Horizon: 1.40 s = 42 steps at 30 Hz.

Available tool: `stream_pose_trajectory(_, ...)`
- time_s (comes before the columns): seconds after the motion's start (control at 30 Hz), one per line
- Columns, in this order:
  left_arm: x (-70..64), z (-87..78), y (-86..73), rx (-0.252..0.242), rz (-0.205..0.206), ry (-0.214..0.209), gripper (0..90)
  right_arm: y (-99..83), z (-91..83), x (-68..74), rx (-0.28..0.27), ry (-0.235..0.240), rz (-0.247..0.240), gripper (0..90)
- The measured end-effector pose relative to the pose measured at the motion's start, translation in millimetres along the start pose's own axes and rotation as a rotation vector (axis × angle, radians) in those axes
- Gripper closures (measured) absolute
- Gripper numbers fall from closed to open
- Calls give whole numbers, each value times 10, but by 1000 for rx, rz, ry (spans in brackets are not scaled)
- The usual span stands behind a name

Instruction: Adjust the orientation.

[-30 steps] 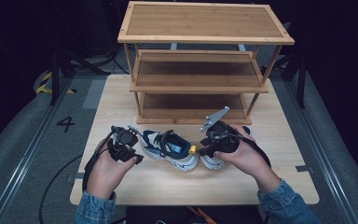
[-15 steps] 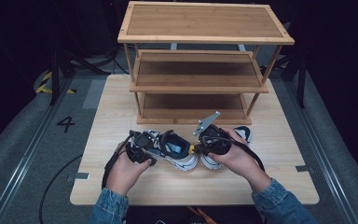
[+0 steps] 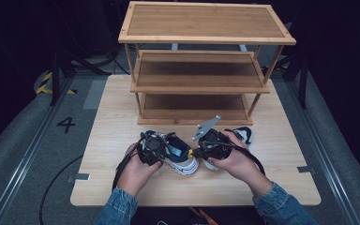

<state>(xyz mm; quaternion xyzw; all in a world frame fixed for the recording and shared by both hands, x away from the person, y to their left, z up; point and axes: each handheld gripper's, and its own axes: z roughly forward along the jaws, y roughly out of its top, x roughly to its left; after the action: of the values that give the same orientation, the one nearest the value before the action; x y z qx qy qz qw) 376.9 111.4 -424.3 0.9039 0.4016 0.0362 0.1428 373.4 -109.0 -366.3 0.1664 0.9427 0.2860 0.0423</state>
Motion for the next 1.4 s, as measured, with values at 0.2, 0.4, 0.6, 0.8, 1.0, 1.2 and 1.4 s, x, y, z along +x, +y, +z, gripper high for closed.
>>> stream_pose_trajectory(0.2, 10, -7, 36, 1, 3, 29, 687, 41, 8, 172, -9, 17, -35, 897)
stream_pose_trajectory(0.4, 0, 1, 106, -18, -12, 30, 693, 71, 42, 304, -13, 44, -61, 897)
stream_pose_trajectory(0.6, -3, 37, 205, -43, -6, 63, 685, 82, 120, 383, -23, 42, -71, 896)
stream_pose_trajectory(0.8, 27, -51, 198, -93, -8, 45, 644, 76, 156, 416, -51, 34, -72, 890)
stream_pose_trajectory(1.0, 41, -262, 158, -140, -6, 30, 571, 38, 58, 378, -74, 42, -48, 753)
stream_pose_trajectory(1.2, -33, -489, 136, -182, 38, 14, 510, -31, -180, 273, -113, 5, -4, 673)
stream_pose_trajectory(1.4, -173, -722, 126, -164, 93, -9, 475, -183, -454, 85, -154, -53, 75, 636)
